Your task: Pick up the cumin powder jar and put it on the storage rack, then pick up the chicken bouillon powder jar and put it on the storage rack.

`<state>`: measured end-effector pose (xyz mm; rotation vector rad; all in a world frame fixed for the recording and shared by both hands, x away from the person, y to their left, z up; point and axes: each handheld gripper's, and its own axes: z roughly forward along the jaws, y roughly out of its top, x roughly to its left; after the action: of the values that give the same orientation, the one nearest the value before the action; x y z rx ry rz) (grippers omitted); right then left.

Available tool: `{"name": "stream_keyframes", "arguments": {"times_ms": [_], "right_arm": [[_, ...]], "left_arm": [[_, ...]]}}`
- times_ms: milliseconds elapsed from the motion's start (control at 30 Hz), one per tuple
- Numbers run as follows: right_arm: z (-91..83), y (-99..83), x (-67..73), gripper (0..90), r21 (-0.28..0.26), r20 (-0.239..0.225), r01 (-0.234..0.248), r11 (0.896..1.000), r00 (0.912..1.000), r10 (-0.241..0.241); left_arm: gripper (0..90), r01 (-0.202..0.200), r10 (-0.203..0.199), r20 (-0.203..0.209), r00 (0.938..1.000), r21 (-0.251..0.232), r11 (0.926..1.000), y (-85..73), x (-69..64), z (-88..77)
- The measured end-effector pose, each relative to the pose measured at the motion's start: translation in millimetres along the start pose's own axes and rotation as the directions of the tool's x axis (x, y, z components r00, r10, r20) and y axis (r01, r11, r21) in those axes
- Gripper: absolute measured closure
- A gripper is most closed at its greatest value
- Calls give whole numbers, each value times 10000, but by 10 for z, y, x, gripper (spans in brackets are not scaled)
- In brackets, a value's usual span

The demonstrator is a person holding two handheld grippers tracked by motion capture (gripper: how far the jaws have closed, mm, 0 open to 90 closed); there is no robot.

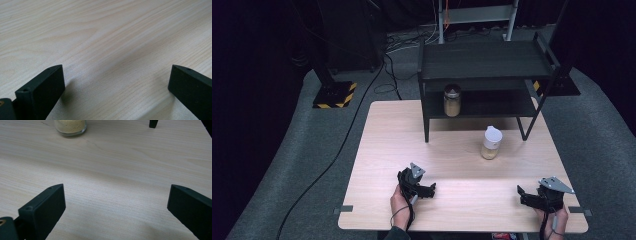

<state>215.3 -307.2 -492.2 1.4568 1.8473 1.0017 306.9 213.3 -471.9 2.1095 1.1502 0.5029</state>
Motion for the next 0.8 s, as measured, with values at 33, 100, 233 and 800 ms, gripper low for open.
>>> {"name": "stream_keyframes", "arguments": {"times_ms": [33,100,233,800], "right_arm": [[-1,-1,1,4,-6,0,2,10000,10000,-2],[-3,-6,1,4,-32,15,4,10000,10000,-4],[-4,-5,3,3,-28,30,-22,10000,10000,22],[-3,-9,117,2,-45,578,136,9999,9982,-133]], "left_arm": [[0,-10,10,-3,10000,-1,10000,0,-1,0],[0,-5,5,1,10000,-1,10000,0,0,0],[0,-35,35,2,10000,-1,10000,-2,0,-3],[0,78,-78,20,10000,10,10000,-5,0,-4]]}}
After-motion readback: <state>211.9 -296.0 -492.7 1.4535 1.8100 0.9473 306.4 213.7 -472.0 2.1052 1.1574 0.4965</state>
